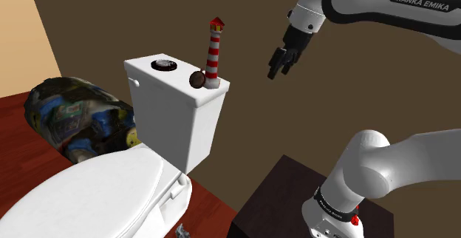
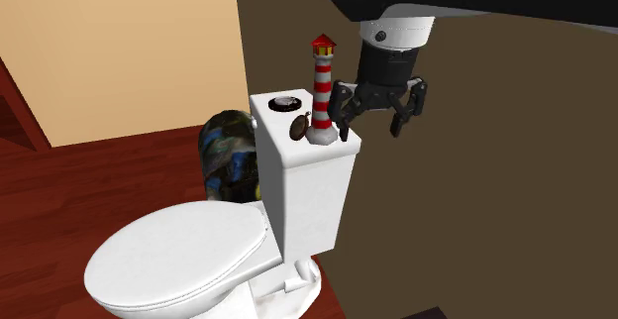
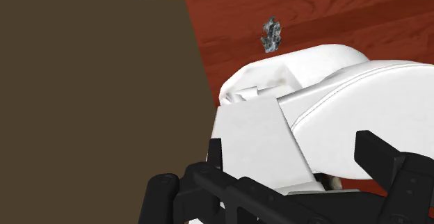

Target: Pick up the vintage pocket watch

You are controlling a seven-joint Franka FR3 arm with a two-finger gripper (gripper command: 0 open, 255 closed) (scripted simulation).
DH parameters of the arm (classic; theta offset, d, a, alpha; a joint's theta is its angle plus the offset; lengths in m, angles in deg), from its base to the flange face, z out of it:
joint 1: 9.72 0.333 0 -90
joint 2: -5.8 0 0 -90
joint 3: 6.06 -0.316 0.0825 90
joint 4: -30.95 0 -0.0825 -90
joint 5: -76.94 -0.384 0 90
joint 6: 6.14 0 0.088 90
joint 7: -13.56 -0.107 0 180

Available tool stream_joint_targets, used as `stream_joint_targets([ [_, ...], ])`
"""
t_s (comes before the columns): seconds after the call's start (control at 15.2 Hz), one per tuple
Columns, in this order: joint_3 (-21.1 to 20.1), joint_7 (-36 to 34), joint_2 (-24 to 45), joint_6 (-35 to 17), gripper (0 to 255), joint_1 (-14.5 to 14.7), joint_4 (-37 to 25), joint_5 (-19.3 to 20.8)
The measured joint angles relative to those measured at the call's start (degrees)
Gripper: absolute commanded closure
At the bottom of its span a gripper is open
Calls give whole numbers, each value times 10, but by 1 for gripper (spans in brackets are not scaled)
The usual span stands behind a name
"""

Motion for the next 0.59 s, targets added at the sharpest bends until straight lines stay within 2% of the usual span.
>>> stream_joint_targets([
  [0.07, 0, 0, 0, 0, 0, 0, 0, 0],
  [0.2, -25, -44, 12, -17, 0, -9, 1, -4],
  [0.59, -146, -274, 101, -89, 0, -62, -29, 1],
])
